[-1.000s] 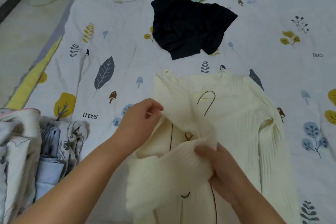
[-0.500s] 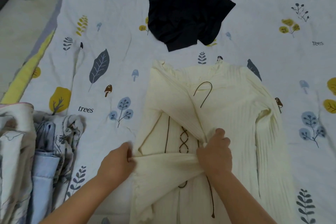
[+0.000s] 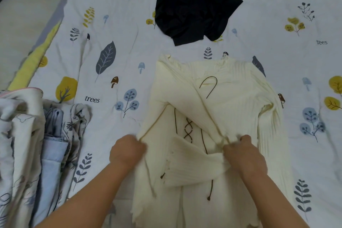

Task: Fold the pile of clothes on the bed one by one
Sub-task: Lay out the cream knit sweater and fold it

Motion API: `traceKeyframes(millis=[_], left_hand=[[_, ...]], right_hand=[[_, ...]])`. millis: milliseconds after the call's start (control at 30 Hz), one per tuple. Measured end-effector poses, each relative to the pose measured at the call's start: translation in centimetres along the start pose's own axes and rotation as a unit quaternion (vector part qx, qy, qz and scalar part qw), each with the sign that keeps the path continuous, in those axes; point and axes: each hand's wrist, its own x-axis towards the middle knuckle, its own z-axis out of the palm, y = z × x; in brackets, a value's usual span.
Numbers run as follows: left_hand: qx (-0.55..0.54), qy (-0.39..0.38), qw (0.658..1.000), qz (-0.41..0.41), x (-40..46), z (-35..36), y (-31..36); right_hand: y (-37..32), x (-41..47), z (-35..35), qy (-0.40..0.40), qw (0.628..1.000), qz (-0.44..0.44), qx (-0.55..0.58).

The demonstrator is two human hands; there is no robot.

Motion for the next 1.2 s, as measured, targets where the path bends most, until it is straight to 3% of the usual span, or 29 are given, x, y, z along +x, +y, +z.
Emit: traceKeyframes(millis=[167,233,300,367,433,467,567,633,700,733,833,900,967,1067,1133,1200], left_hand=[[-0.005,0.004,0.999,0.049,0.5,-2.6,-3.2],[0.111,0.046,0.990,0.079,-0.2,-3.3,-3.8],[0.212,0.099,0.964,0.127,-0.8,-3.2,-2.8],[0.160,0.131,0.960,0.191,-1.0,-3.0,-0.3],[0.083,0.143,0.952,0.257,-0.7,-2.9,2.7],[0.061,0.149,0.944,0.289,-0.4,-2.8,4.2],[0.064,0.154,0.917,0.363,1.0,-2.5,7.8],[0.137,0.145,0.895,0.399,2.2,-2.3,9.2],[0.255,0.120,0.866,0.413,3.7,-1.9,9.9],[0.301,0.116,0.845,0.427,4.4,-1.9,10.1],[0.325,0.173,0.795,0.482,5.5,-3.4,9.8],[0.268,0.208,0.832,0.439,6.4,-4.7,8.5],[0.251,0.217,0.878,0.344,7.0,-5.8,7.1],[0.333,0.165,0.897,0.240,8.4,-6.6,6.0],[0.297,0.168,0.907,0.247,8.6,-7.0,6.5],[0.228,0.219,0.901,0.298,8.7,-6.8,7.8]], right_hand=[[-0.3,0.0,-0.4,-0.144,0.987,0.034,0.064],[-0.4,-0.2,-1.0,-0.196,0.974,0.040,0.108],[-0.2,-0.5,-1.2,-0.198,0.972,0.008,0.123],[0.1,-1.1,-1.5,-0.151,0.979,-0.057,0.121],[-0.1,-2.0,-2.2,-0.157,0.966,-0.105,0.175],[-0.3,-2.5,-2.6,-0.201,0.943,-0.119,0.238],[-0.4,-2.8,-3.7,-0.370,0.814,-0.136,0.427],[0.2,-2.3,-3.9,-0.388,0.789,-0.126,0.459],[1.3,-1.5,-3.3,-0.362,0.807,-0.081,0.458],[1.9,-1.2,-2.8,-0.331,0.837,-0.064,0.432],[3.5,-0.1,-1.5,-0.126,0.966,-0.063,0.219],[4.1,0.1,-1.1,-0.051,0.990,-0.046,0.120],[3.8,-0.4,-0.8,-0.052,0.996,-0.043,0.064],[2.3,-1.4,0.1,-0.067,0.997,-0.037,0.031],[0.9,-2.3,0.9,-0.075,0.997,-0.028,0.020],[-0.6,-3.2,1.8,-0.089,0.996,-0.016,0.020]])
